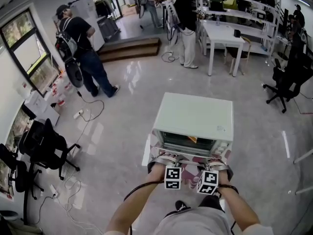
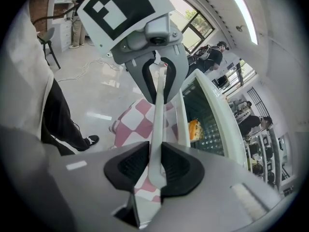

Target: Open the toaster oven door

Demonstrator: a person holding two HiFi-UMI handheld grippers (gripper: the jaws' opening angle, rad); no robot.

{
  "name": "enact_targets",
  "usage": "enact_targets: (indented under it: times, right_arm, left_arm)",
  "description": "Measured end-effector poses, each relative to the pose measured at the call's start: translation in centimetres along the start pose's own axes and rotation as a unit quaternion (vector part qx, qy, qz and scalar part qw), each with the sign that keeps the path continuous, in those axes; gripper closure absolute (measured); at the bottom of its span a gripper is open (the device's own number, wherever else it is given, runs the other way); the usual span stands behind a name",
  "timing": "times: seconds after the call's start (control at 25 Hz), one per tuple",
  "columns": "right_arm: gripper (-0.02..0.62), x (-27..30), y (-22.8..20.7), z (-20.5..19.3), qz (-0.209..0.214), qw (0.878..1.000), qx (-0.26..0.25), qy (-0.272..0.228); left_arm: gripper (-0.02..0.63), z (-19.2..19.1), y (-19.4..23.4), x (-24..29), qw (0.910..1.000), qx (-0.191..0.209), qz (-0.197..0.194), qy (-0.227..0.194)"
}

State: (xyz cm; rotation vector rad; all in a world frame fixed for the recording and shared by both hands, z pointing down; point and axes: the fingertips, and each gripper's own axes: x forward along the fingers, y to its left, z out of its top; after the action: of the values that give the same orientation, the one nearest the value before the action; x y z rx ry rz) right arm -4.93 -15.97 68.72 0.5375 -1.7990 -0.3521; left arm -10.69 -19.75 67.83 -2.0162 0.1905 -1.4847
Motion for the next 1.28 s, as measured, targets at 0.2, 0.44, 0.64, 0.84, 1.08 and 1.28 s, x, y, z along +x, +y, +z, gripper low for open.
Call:
enact_targets:
  times: [0.2, 0.44, 0.64, 0.84, 1.08, 1.28]
  right_arm:
    - [0.515, 0.0, 1.6, 0.1, 0.005, 1.000, 0.000, 0.005]
    - [0.512, -1.9, 2.5, 0.6, 0.007, 1.000, 0.007, -0.017]
    - [0.474, -5.0, 0.4, 1.0, -0.010, 0.997, 0.038, -0.072]
    - [0.469, -5.3, -0.9, 0.0, -0.002, 0.993, 0.079, -0.084]
    - [0.465, -4.2, 0.8, -1.7, 0.029, 0.996, 0.048, -0.062]
    - [0.465, -4.5, 1.5, -3.9, 0.034, 0.999, -0.002, -0.035]
  left_arm:
    - [0.531, -0.1, -1.6, 0.1, 1.0000, 0.001, -0.006, 0.005]
    - [0.532, -0.3, -2.4, 0.4, 0.9999, -0.003, -0.001, 0.010]
    - [0.531, -0.4, -2.9, 0.4, 0.9998, -0.010, 0.000, 0.018]
    - [0.531, -0.4, -4.0, 0.6, 0.9996, -0.010, -0.002, 0.027]
    - [0.531, -0.6, -4.8, 0.7, 0.9994, -0.012, 0.006, 0.033]
    - [0.531, -0.6, -4.8, 0.8, 0.9994, -0.011, 0.013, 0.031]
